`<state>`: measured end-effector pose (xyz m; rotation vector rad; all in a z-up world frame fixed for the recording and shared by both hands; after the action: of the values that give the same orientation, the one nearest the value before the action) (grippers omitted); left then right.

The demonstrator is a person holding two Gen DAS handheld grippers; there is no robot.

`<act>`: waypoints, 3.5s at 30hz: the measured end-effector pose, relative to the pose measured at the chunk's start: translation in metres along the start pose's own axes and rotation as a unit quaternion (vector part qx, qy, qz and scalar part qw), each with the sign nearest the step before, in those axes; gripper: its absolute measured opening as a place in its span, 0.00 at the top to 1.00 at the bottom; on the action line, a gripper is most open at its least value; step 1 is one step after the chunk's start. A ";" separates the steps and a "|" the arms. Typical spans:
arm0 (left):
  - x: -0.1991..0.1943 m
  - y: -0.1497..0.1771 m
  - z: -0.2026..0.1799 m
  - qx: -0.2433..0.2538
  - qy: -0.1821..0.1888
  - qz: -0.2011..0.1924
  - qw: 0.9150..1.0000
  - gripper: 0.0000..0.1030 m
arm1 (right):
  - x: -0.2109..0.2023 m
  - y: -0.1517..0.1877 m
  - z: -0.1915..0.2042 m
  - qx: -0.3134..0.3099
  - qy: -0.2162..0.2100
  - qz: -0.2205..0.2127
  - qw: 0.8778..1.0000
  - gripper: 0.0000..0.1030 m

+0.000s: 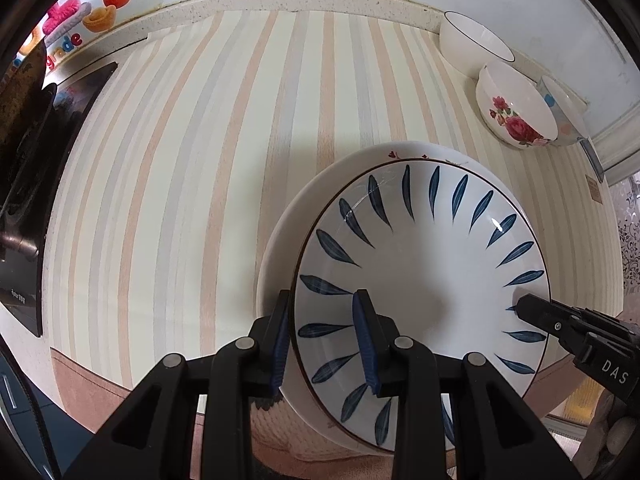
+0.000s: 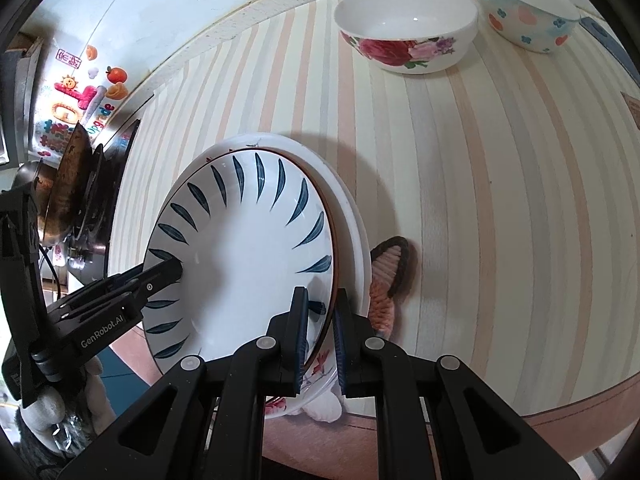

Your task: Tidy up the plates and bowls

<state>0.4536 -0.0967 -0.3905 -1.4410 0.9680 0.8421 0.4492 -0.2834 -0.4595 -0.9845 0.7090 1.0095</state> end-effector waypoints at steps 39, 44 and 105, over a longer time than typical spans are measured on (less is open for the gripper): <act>-0.195 0.031 -0.017 0.018 0.018 -0.122 0.992 0.63 | -0.198 0.040 0.085 -0.052 0.025 -0.094 0.994 0.24; -0.227 0.046 -0.018 0.037 0.023 -0.139 0.989 0.10 | -0.246 0.066 0.101 -0.055 0.059 -0.130 0.988 0.16; 0.100 -0.184 -0.136 -0.015 0.038 0.027 0.999 0.62 | 0.016 -0.201 -0.134 0.085 -0.006 0.014 0.996 0.68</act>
<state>0.6577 -0.2397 -0.3947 -1.4867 1.0594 0.8499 0.6341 -0.4391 -0.4606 -0.8226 0.7877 0.9620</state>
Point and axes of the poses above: each gripper's, at about its wrist camera, not at the fingertips, and x roughly the way its jaws point, z to its left, y to its underside, the point moved 3 cm from there along x, roughly the way its jaws point, and after that the axes turned 11 degrees about -z, right-handed, at the moved point
